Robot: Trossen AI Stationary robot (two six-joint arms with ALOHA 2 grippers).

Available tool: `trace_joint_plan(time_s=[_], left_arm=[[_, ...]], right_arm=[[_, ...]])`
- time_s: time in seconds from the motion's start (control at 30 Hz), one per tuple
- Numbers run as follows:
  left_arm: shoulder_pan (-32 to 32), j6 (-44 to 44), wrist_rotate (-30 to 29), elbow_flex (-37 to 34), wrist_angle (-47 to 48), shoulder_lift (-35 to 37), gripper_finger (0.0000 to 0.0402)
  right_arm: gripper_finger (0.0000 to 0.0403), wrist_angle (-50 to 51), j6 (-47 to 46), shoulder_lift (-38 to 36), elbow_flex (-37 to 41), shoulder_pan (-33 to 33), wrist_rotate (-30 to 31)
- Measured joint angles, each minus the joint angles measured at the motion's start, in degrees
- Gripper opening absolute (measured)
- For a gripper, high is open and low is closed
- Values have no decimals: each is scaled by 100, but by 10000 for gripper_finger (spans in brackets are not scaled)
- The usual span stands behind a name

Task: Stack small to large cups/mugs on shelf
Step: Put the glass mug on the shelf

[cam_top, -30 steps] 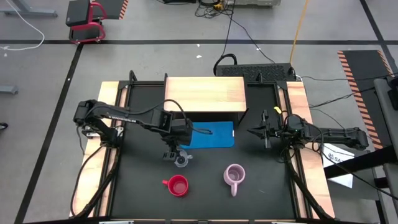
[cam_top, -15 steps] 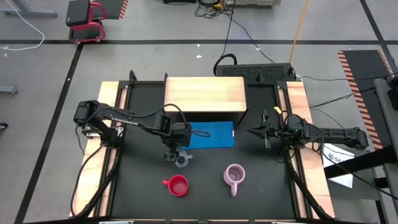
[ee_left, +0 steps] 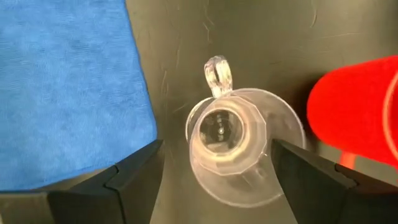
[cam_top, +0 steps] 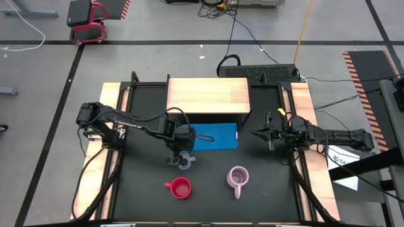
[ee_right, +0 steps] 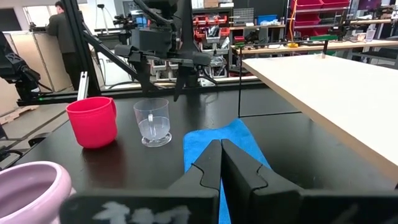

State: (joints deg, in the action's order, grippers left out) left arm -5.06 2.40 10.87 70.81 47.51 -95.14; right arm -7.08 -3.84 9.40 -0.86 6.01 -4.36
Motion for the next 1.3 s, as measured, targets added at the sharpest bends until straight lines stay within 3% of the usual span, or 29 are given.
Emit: trace_joint_plan(time_s=[1.3], left_arm=[[-33, 242, -42, -4, -124, -220, 296]], right_arm=[[0, 47, -1, 14, 0, 0, 0]])
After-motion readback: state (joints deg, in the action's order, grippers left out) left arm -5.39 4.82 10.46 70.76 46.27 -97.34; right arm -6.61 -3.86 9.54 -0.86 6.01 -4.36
